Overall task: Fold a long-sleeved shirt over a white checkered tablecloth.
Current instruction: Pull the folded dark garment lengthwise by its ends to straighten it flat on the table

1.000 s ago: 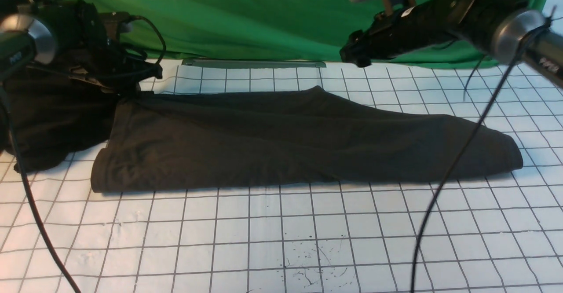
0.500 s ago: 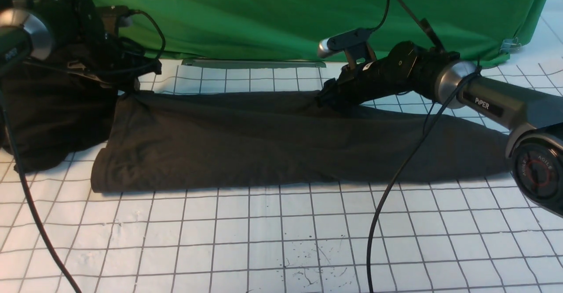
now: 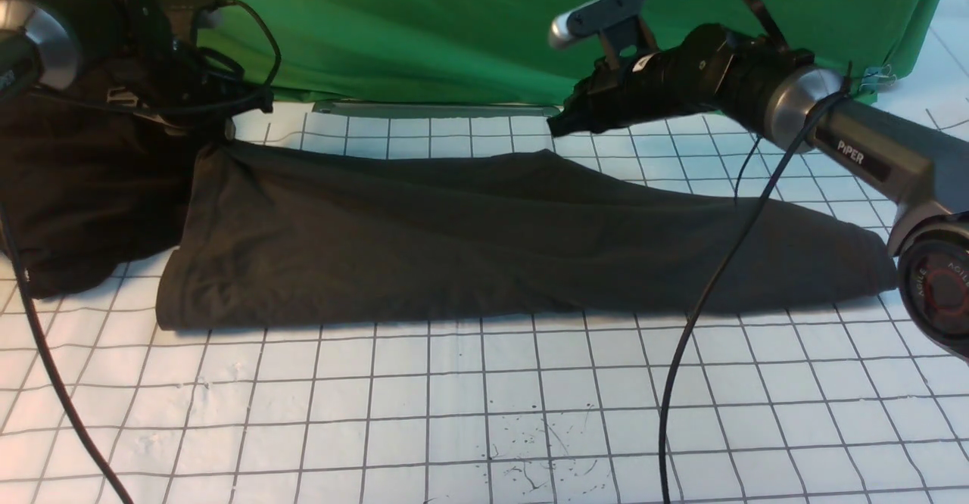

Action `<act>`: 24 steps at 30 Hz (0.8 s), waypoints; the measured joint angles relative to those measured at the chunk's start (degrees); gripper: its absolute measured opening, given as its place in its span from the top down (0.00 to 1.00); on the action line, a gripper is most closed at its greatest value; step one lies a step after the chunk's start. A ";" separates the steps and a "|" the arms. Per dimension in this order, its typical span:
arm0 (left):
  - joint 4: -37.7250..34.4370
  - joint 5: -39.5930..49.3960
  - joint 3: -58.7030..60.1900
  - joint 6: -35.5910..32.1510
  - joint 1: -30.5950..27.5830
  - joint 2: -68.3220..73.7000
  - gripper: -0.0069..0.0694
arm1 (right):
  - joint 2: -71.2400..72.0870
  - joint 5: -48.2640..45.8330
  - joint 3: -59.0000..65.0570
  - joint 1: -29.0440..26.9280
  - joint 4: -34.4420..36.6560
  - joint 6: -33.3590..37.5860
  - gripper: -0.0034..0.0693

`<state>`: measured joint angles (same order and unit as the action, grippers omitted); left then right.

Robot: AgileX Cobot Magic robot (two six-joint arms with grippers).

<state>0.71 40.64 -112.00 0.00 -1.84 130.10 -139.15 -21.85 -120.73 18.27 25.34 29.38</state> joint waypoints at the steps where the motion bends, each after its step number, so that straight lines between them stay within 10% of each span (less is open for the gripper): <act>1: 0.13 0.00 0.00 0.00 0.00 0.00 0.88 | 0.00 0.17 0.00 -0.29 -0.07 -0.83 0.94; 8: 0.19 0.12 0.00 0.00 0.00 0.11 0.88 | -0.06 -2.12 -0.04 -1.10 -0.37 -2.44 0.89; 17: -0.71 0.07 0.00 0.00 0.00 0.11 0.88 | -2.09 -5.51 -0.06 1.40 -0.53 1.63 0.33; 24: -0.71 0.43 0.00 0.00 0.00 0.11 0.88 | -4.53 -6.25 -0.11 1.40 -0.34 1.57 0.39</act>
<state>0.00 41.07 -112.00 0.00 -1.84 130.21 -143.68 -28.10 -120.84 19.68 25.00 30.95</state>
